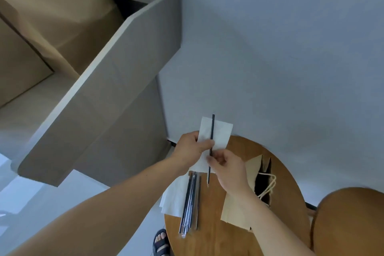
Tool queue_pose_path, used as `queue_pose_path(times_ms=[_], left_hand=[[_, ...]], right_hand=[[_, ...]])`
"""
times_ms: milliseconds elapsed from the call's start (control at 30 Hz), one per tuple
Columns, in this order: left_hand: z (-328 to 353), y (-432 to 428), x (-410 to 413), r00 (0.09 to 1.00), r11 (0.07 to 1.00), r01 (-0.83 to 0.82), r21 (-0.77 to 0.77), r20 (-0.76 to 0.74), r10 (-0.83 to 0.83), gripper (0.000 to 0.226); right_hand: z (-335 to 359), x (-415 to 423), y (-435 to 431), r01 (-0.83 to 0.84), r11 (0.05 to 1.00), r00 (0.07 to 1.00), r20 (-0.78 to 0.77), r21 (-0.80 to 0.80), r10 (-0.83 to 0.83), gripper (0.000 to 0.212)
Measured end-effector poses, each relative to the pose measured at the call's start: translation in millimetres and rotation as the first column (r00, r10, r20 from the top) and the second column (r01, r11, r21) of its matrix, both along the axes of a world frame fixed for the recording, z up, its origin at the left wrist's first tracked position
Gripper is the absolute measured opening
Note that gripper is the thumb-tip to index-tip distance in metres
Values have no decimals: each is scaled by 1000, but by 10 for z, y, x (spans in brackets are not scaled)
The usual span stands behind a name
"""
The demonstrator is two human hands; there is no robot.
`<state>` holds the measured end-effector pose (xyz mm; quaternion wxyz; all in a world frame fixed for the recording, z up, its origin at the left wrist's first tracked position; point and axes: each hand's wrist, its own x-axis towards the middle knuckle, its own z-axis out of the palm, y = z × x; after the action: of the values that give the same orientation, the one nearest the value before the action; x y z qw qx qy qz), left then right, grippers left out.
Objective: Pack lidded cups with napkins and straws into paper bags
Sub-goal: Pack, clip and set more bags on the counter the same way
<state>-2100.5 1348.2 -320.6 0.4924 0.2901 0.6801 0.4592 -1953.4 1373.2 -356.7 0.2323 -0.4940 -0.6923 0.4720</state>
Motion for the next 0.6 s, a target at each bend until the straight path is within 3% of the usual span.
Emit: queue_pose_path(times_ms=[100,167,267,367,600], left_hand=[[200,57,68,999,999,25,31,42,-26,6],[349,97,136,990,995,86,55,106,-91,12],[554,156,291,969,981,176,84,160,-188,15],[696,206,467,958,970,218,111,168,-234,15],[772,318,785,942,953,279,115,161,-295,18]], right_hand=[[192,183,100,104,995,994,-38,-3,-104,33],[367,320,205,109,994,991,-78,-20,-111,38],[587,506,303,-3,999,992,-127,-43,-2,23],[699,669,341,-14,1000,988,-151,8,15,10],[811,971,365,31,999,982,-188,39,-23,17]])
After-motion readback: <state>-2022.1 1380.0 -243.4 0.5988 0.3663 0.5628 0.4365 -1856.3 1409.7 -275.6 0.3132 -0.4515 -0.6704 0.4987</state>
